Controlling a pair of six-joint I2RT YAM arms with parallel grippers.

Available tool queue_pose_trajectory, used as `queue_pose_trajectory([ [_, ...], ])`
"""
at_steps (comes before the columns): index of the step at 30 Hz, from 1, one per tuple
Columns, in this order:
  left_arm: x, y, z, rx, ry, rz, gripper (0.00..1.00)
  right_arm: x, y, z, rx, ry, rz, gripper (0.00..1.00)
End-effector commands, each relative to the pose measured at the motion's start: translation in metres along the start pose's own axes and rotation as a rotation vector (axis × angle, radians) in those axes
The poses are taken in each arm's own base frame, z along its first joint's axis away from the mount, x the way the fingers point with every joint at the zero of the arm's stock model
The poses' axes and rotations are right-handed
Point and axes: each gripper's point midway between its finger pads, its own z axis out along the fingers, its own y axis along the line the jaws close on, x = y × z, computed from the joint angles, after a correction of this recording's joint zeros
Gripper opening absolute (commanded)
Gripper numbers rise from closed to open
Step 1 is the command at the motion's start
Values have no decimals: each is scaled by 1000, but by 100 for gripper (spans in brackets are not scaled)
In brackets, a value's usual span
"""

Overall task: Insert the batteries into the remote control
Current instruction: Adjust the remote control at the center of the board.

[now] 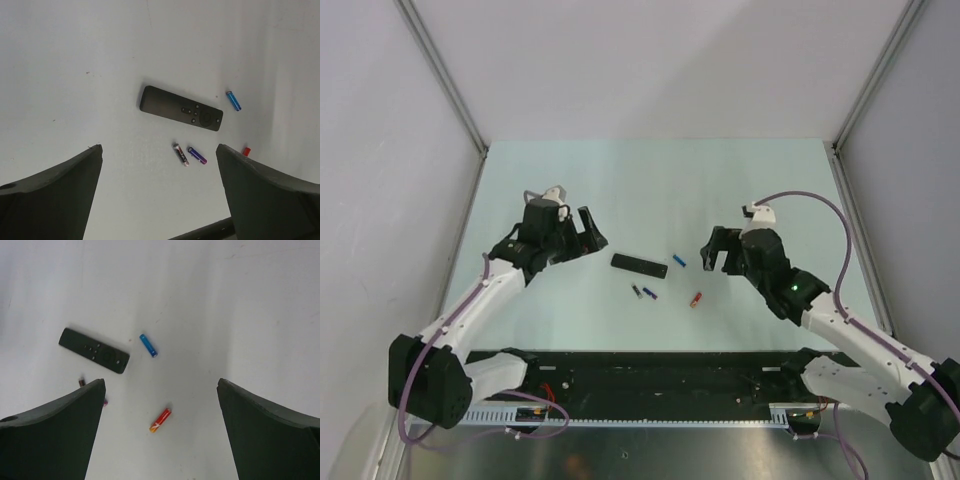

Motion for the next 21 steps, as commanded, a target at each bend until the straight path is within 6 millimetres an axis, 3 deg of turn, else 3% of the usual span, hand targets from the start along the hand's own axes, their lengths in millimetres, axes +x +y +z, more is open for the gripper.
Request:
queue_pose_trajectory([
  [1,-9,5,7,-45,-36,-17,100,3,26,0,-59,-7,-67,98],
  [5,-16,7,17,-80,-34,-38,93,33,49,15,-113,91,-58,90],
  [8,-23,-6,25,-44,-8,31,93,46,57,23,-129,144,-16,86],
  [9,-32,-13,26,-35,-20,100,88,49,57,24,-125,154,-14,86],
  [15,-26,-28,40,-64,-3,359,85,46,52,20,-117,150,-34,88],
  [19,-27,-22,44,-119,-17,305,85,50,64,27,-159,162,-4,85],
  [21,-28,-12,47,-148,-18,251,76,55,76,29,-198,173,-2,78],
])
